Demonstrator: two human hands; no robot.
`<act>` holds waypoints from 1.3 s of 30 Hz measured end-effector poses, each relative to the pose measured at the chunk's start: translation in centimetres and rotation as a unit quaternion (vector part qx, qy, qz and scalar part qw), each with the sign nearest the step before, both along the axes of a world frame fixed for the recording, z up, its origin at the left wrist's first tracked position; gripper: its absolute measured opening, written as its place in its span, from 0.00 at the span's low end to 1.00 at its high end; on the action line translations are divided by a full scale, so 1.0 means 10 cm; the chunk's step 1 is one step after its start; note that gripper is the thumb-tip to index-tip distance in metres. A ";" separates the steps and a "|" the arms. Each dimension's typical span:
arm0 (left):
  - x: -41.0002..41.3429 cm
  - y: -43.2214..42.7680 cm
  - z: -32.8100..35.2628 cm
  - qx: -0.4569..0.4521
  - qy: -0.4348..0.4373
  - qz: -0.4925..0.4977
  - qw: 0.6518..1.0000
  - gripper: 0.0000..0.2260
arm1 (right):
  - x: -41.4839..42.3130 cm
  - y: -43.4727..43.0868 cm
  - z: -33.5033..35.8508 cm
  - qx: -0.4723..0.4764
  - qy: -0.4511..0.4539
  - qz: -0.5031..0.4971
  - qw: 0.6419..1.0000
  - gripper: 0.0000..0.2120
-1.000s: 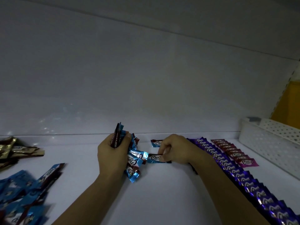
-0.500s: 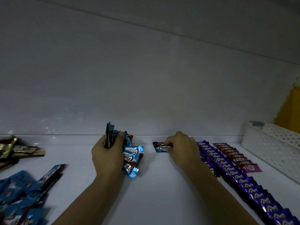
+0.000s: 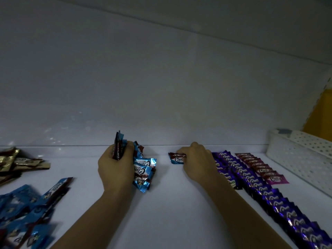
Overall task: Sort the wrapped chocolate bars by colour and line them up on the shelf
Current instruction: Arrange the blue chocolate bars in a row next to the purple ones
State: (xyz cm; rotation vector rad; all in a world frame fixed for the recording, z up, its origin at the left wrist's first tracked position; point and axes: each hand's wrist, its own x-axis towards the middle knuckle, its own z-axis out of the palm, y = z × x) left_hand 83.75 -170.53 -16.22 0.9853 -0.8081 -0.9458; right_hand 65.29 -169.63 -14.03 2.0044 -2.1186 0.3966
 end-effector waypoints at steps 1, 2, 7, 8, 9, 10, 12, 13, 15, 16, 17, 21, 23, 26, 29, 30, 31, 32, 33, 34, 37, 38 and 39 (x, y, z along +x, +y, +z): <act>0.00 0.00 0.00 0.002 0.000 -0.002 1.000 0.09 | 0.01 0.00 0.01 0.003 -0.005 -0.001 1.000 0.19; 0.00 0.00 0.00 0.002 -0.002 -0.002 1.000 0.09 | 0.02 0.00 0.02 0.001 -0.010 -0.002 1.000 0.19; 0.05 0.00 0.03 -0.005 -0.022 0.046 0.999 0.08 | 0.22 0.06 0.08 -0.002 -0.160 0.041 0.986 0.13; 0.08 -0.01 0.03 -0.002 -0.024 0.064 0.998 0.07 | 0.29 0.09 0.08 0.017 -0.193 0.055 0.980 0.11; 0.10 -0.02 0.04 0.003 -0.020 0.080 0.997 0.06 | 0.36 0.10 0.08 0.042 -0.204 0.071 0.975 0.09; 0.12 -0.02 0.04 0.009 -0.012 0.091 0.996 0.06 | 0.42 0.11 0.07 0.067 -0.201 0.088 0.973 0.08; 0.14 -0.03 0.04 0.013 -0.006 0.100 0.995 0.06 | 0.53 0.14 0.06 0.101 -0.192 0.113 0.970 0.13; 0.13 -0.03 0.04 0.012 -0.017 0.101 0.995 0.06 | 0.57 0.14 0.06 0.111 -0.187 0.122 0.968 0.18; 0.11 -0.02 0.04 0.007 -0.036 0.097 0.995 0.07 | 0.59 0.14 0.06 0.130 -0.171 0.135 0.967 0.21; 0.10 -0.01 0.03 0.006 -0.035 0.091 0.995 0.07 | 0.59 0.15 0.07 0.140 -0.172 0.139 0.965 0.19; 0.09 -0.01 0.03 0.006 -0.030 0.082 0.996 0.06 | 0.58 0.14 0.07 0.151 -0.189 0.142 0.960 0.15; 0.06 0.01 0.03 -0.002 -0.041 0.051 0.998 0.06 | 0.55 0.14 0.10 0.157 -0.322 0.140 0.923 0.13; 0.07 0.02 0.02 -0.006 -0.054 0.056 0.997 0.07 | 0.52 0.12 0.12 0.107 -0.378 0.117 0.912 0.12; 0.07 0.01 0.03 0.000 -0.056 0.051 0.997 0.08 | 0.46 0.10 0.13 0.025 -0.356 0.078 0.931 0.12; 0.06 0.03 0.04 0.003 -0.046 0.032 0.998 0.07 | 0.39 0.12 0.14 -0.020 -0.241 0.069 0.968 0.13; 0.05 0.04 0.04 0.003 -0.046 0.030 0.999 0.06 | 0.38 0.13 0.13 -0.026 -0.235 0.072 0.969 0.13; 0.05 0.04 0.05 0.004 -0.047 0.028 0.998 0.06 | 0.38 0.12 0.13 -0.032 -0.239 0.074 0.968 0.13; 0.05 0.04 0.04 0.004 -0.048 0.026 0.998 0.06 | 0.38 0.11 0.13 -0.036 -0.252 0.075 0.964 0.13; 0.05 0.03 0.04 0.005 -0.049 0.023 0.999 0.07 | 0.38 0.10 0.13 -0.039 -0.277 0.077 0.957 0.13; 0.05 0.03 0.04 0.005 -0.049 0.022 0.999 0.07 | 0.38 0.10 0.14 -0.037 -0.317 0.080 0.944 0.13; 0.05 0.04 0.04 -0.003 -0.061 0.022 0.998 0.07 | 0.39 0.10 0.20 -0.004 -0.431 0.100 0.897 0.17; 0.05 0.05 0.04 -0.007 -0.066 0.019 0.998 0.07 | 0.38 0.10 0.21 0.009 -0.457 0.107 0.883 0.17; 0.04 0.05 0.04 -0.010 -0.070 0.016 0.997 0.07 | 0.38 0.10 0.21 0.016 -0.476 0.112 0.872 0.17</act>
